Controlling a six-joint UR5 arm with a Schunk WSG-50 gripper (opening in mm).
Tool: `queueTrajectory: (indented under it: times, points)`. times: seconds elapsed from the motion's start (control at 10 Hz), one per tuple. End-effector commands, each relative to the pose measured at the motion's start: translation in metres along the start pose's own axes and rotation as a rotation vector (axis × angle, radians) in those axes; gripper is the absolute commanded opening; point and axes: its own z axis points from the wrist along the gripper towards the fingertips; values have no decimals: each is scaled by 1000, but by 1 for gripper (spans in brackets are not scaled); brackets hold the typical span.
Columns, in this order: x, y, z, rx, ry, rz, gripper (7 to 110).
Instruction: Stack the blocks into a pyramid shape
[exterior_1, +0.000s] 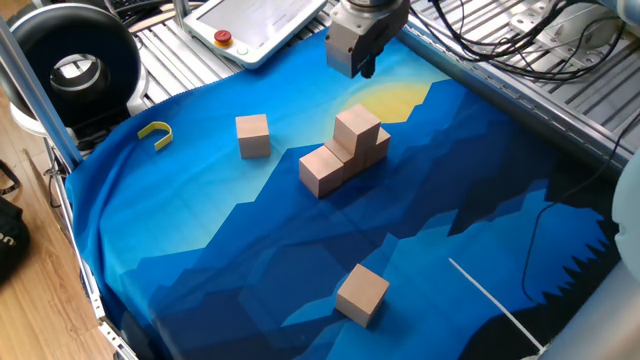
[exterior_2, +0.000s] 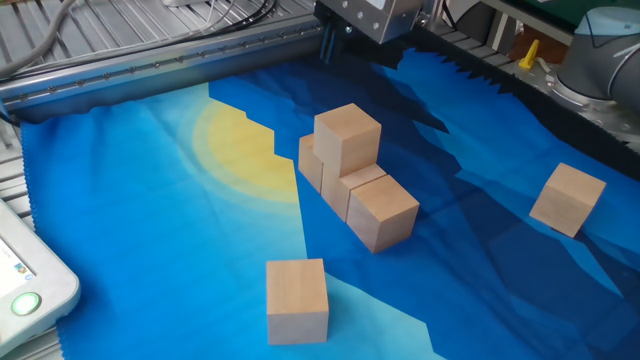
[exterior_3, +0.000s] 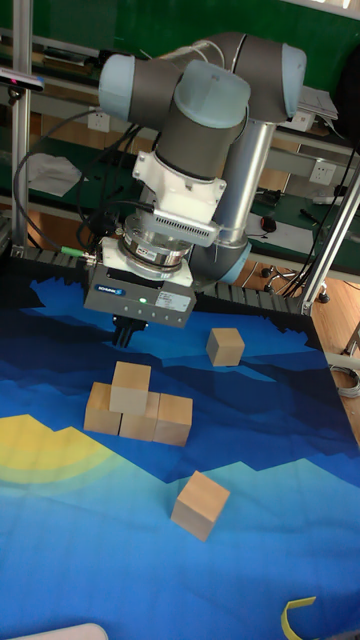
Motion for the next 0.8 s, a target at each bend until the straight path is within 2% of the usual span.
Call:
queueTrajectory:
  times: [0.0,0.1,0.2,0.4,0.5,0.6,0.7]
  points:
    - [1,15,-1,-62,2,-27,7]
    - [-4,30,-3,-99,-15,-80,7]
    - [-4,72,-8,-117,7,-129,7]
    - [11,152,-15,-167,41,-81,7]
    - [25,193,-16,-204,57,-49,7]
    - [47,225,-16,-236,103,-32,7]
    - [74,260,-18,-299,166,-16,7]
